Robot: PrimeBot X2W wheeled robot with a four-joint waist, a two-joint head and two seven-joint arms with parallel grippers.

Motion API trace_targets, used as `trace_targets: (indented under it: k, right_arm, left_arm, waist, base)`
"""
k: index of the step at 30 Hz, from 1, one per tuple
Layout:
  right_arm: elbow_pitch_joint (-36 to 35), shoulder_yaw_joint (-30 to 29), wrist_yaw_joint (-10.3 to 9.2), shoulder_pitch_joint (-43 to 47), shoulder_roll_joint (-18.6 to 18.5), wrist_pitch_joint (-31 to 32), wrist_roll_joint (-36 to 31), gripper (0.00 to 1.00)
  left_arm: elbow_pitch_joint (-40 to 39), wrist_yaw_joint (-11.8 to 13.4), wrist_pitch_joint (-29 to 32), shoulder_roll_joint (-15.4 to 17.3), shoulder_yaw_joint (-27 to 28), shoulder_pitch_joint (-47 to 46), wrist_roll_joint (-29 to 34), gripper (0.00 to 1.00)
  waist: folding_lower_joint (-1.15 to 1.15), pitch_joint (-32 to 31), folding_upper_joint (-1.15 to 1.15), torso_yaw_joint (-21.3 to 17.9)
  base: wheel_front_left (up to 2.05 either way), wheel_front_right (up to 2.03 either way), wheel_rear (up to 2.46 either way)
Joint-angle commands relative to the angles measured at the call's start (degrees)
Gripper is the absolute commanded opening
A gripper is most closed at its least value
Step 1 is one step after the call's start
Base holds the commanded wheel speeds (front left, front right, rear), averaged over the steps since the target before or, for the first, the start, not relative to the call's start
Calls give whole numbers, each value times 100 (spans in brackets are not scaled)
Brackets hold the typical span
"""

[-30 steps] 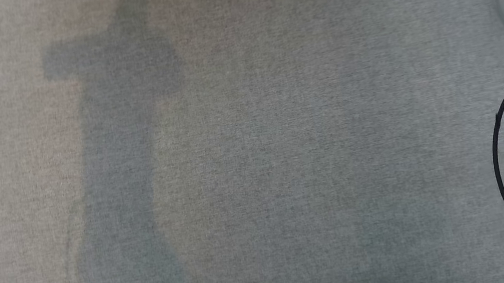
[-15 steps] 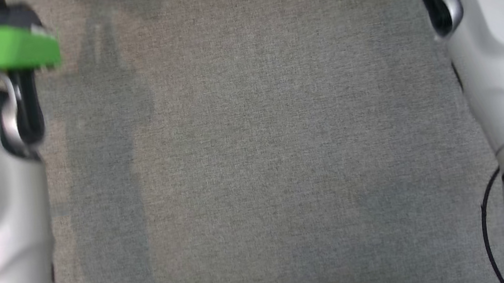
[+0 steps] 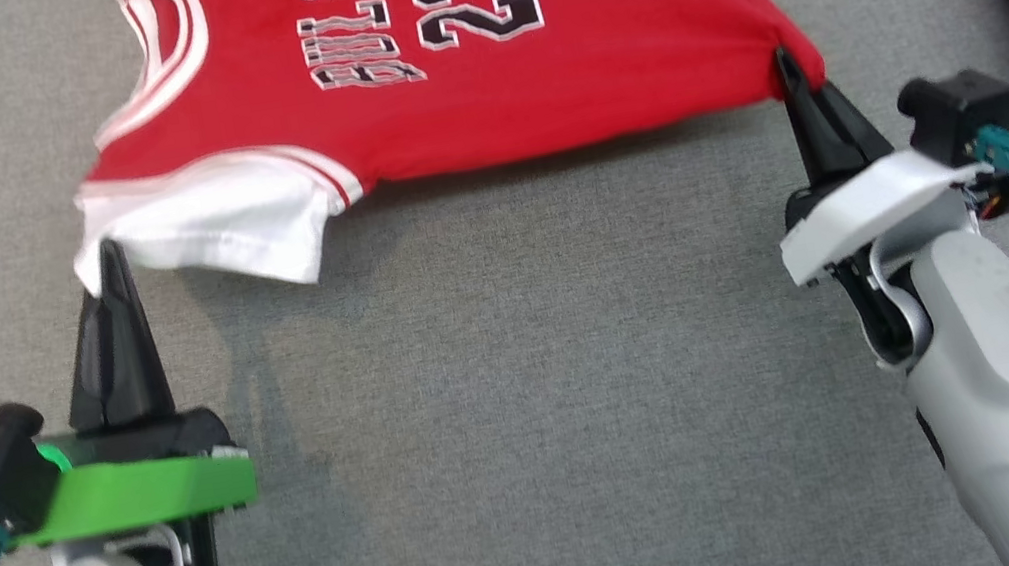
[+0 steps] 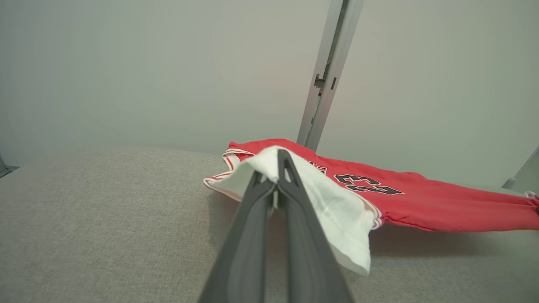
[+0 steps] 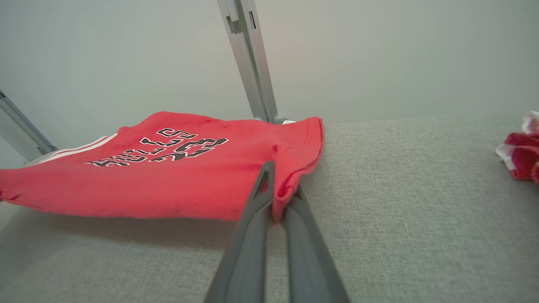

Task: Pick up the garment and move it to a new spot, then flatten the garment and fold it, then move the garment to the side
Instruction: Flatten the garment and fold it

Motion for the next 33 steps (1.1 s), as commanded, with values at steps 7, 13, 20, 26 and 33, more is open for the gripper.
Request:
trace_targets:
  k: [7,13,20,26,33]
  right_arm:
    - [-942,-277,-2,1431,-21,80,276,0]
    - [-1856,-426,-2,2563,-25,386,449,0]
    - [-2895,-656,-2,3644,-23,895,533,0]
    - [-3169,-712,-2,4005,-24,1303,451,0]
    - [-2810,-635,-2,3859,-23,1493,444,0]
  left_arm:
    - [-694,139,-17,-177,24,1502,-10,0]
    - [-1252,336,151,-163,-34,2409,72,0]
    - [-1952,533,494,-55,-111,3108,181,0]
    - [-2008,516,740,-15,-256,3253,158,0]
    - [-1487,402,732,2,-429,2935,176,0]
  waist:
    - [0,-989,0,-26]
    - [0,-1339,0,-31]
    - [0,-1573,0,17]
    - [0,-1589,0,-17]
    - [0,-1479,0,-5]
  base:
    - [0,0,0]
    - [0,0,0]
    - [0,0,0]
    - [0,0,0]
    - [0,0,0]
